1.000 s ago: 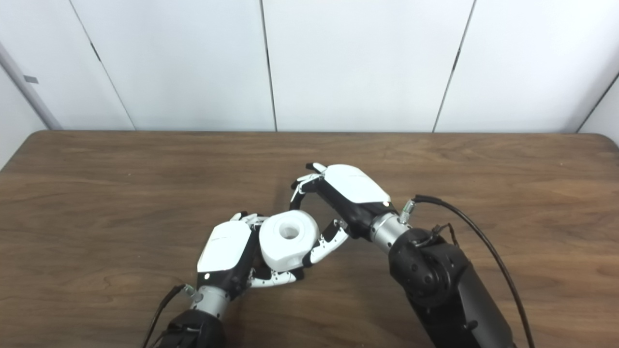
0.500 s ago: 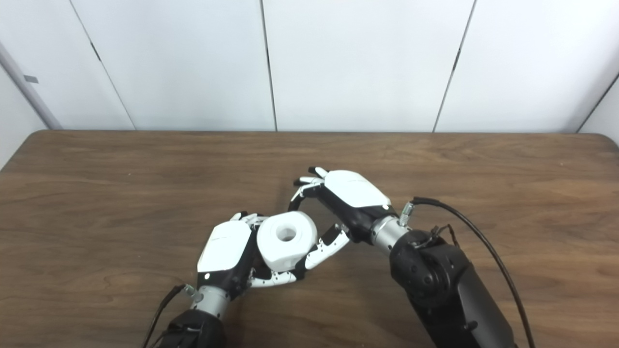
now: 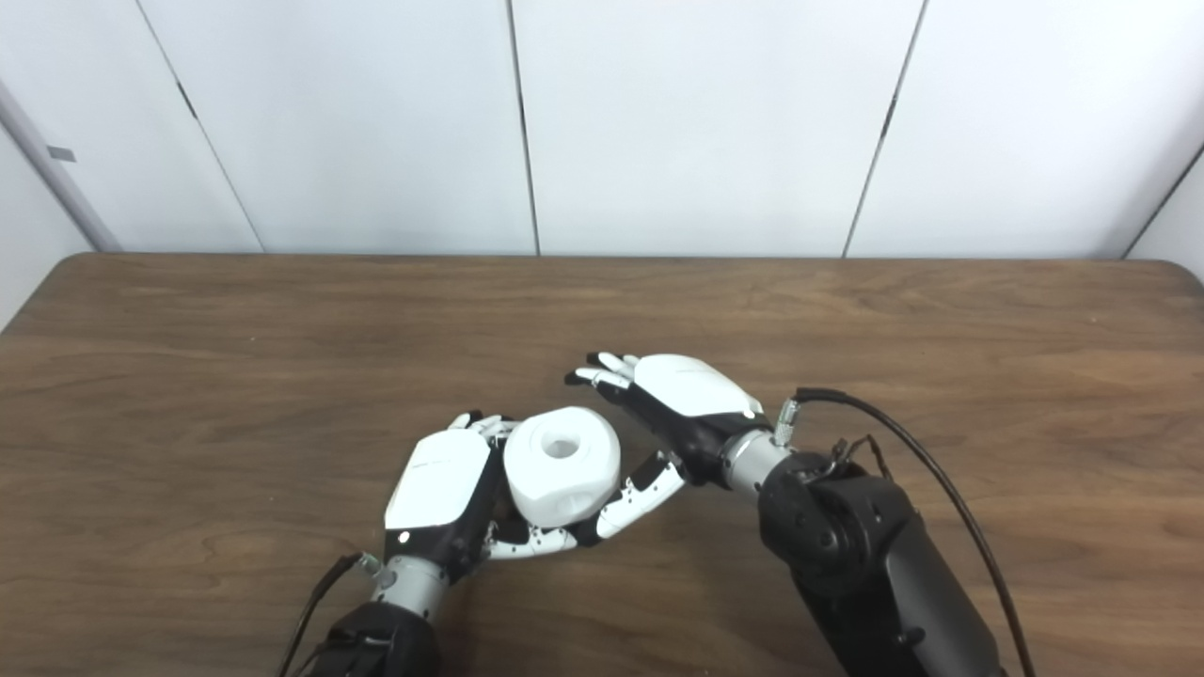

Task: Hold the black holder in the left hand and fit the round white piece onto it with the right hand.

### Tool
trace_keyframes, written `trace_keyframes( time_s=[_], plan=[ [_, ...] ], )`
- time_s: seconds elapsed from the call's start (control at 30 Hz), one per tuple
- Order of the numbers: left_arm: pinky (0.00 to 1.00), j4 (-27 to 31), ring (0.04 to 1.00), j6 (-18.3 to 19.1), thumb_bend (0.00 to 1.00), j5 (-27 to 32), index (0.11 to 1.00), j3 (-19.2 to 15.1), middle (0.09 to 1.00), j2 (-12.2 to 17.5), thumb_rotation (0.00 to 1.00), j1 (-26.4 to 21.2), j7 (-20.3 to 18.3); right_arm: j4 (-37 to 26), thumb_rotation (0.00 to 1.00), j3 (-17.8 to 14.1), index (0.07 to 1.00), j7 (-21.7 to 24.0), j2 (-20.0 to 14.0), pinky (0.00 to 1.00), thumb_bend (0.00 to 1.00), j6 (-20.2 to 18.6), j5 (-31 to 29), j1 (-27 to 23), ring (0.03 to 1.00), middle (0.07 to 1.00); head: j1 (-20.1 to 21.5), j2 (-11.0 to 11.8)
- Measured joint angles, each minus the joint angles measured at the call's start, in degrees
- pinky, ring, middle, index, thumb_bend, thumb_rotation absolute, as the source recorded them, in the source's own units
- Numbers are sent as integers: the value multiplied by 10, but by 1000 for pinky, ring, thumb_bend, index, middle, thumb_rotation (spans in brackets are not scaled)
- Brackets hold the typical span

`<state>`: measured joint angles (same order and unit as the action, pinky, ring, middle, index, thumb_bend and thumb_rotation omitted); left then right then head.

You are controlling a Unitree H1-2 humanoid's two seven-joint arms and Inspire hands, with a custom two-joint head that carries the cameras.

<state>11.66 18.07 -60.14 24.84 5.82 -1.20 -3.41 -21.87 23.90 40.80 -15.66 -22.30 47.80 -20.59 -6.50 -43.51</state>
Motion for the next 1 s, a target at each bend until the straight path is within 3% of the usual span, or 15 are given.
trace_keyframes(
  time_s=[0.63,1.0],
  plan=[
    [942,-3,861,-10,523,12,486,-7,762,6,54,-2,-1,-36,439,-35,961,21,-25,1000,1000,-18,-14,0,1000,1000,5,4],
    [944,0,884,-10,524,33,492,-19,798,6,68,-2,-11,-36,455,-45,950,21,-39,1000,1000,-19,-30,0,1000,1000,0,4]
  ],
)
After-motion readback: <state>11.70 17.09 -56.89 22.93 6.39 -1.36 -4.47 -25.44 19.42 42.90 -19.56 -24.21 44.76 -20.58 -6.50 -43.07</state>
